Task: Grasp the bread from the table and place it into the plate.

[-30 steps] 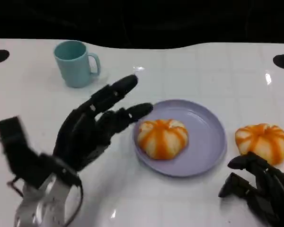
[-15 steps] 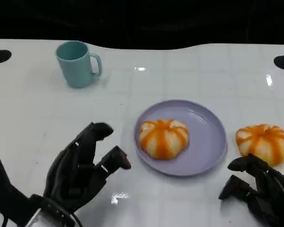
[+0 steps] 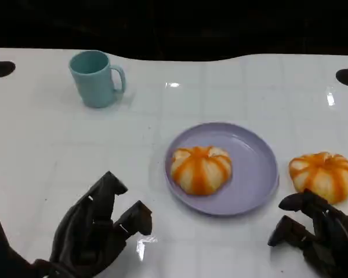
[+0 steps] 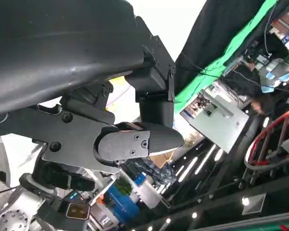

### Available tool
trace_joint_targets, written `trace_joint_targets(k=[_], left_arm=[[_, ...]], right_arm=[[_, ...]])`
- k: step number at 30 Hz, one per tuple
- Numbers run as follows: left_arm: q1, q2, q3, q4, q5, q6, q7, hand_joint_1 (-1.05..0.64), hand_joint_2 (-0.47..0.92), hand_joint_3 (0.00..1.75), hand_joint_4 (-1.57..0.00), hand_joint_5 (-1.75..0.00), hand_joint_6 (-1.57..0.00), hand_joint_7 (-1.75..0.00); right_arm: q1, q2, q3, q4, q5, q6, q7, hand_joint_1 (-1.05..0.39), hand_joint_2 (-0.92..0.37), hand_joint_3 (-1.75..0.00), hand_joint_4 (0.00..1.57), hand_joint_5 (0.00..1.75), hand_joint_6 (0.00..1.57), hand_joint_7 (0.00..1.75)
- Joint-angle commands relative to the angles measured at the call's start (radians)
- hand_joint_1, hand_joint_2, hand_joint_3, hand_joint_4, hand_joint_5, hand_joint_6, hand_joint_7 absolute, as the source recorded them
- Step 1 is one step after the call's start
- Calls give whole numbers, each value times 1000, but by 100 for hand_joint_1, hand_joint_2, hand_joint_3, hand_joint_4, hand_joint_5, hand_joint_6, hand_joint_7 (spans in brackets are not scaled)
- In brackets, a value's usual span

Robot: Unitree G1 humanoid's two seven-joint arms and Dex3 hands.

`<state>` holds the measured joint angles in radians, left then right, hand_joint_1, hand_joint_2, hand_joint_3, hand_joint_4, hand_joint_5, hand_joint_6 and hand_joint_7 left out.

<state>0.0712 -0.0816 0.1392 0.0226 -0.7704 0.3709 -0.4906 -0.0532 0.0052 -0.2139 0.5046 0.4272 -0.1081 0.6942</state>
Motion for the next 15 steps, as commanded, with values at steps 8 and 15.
trace_joint_targets(k=[8,15], left_arm=[[22,5,-6,12,42,-39,-34,-53,92,34,-80,-175,-60,-170],[3,7,-3,32,46,-41,-37,-55,92,33,-80,-175,-61,-171]], right_arm=[[13,-15,-6,-13,19,6,20,-52,-92,-22,69,146,63,113],[13,-11,-8,-9,8,-11,7,-52,-92,-23,70,147,65,114]])
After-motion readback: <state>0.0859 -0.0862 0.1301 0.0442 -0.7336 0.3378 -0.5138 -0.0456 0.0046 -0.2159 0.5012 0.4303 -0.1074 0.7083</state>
